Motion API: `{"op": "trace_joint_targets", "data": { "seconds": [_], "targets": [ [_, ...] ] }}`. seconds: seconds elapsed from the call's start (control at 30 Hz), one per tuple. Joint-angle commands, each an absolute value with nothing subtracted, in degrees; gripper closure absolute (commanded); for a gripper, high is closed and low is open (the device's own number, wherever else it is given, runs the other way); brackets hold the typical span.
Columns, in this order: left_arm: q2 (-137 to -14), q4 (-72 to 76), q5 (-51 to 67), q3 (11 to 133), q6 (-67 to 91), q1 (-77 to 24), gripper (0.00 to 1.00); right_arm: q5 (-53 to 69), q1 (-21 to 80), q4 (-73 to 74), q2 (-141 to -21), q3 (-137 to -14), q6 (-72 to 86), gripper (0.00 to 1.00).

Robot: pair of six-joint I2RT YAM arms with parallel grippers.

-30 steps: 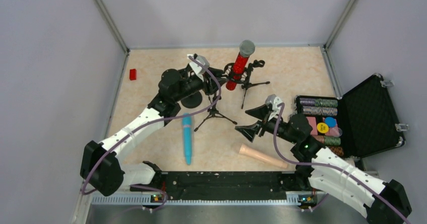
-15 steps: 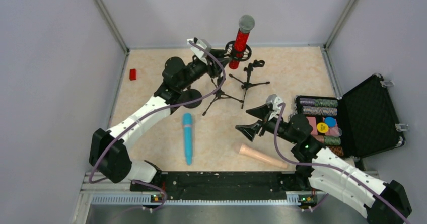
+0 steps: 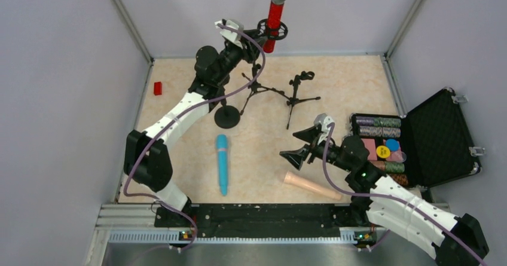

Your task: Attach the microphones to the stand

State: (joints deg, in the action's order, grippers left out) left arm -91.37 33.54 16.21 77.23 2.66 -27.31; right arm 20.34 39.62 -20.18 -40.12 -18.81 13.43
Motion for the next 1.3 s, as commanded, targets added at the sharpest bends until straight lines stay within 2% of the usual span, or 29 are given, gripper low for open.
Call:
{"op": "trace_joint_targets", "data": {
  "seconds": [0.0,0.2,0.47,0.7,1.03,1.27],
  "targets": [
    [-95.1,46.3,16.0,85.6,5.9,-24.3,1.0,19.4,40.0,-21.1,-39.8,-18.0,12.5,0.02],
    [-103.0,45.6,13.2,93.9,2.6,-23.3,1.0,19.2,39.9,-21.1,-40.4,-17.4,12.6,0.02],
    [-115.7,54.7,11.5,101.5,0.5,-22.7,1.0,19.0,39.9,-22.4,-41.7,-17.2,12.5,0.02],
    [-125.2,52.7,10.5,113.0,-2.3,-22.6,1.0,21.2,39.9,-23.0,-45.6,-18.3,12.1,0.02],
    [-128.8,52.2,8.7,114.2,-0.9,-21.4,1.0,20.2,39.9,-23.1,-45.1,-17.6,12.1,0.02],
    [-128.1,50.8,-1.0,111.6,-1.2,-22.0,1.0,19.7,39.9,-24.0,-45.4,-17.4,12.4,0.02]
  ]
}}
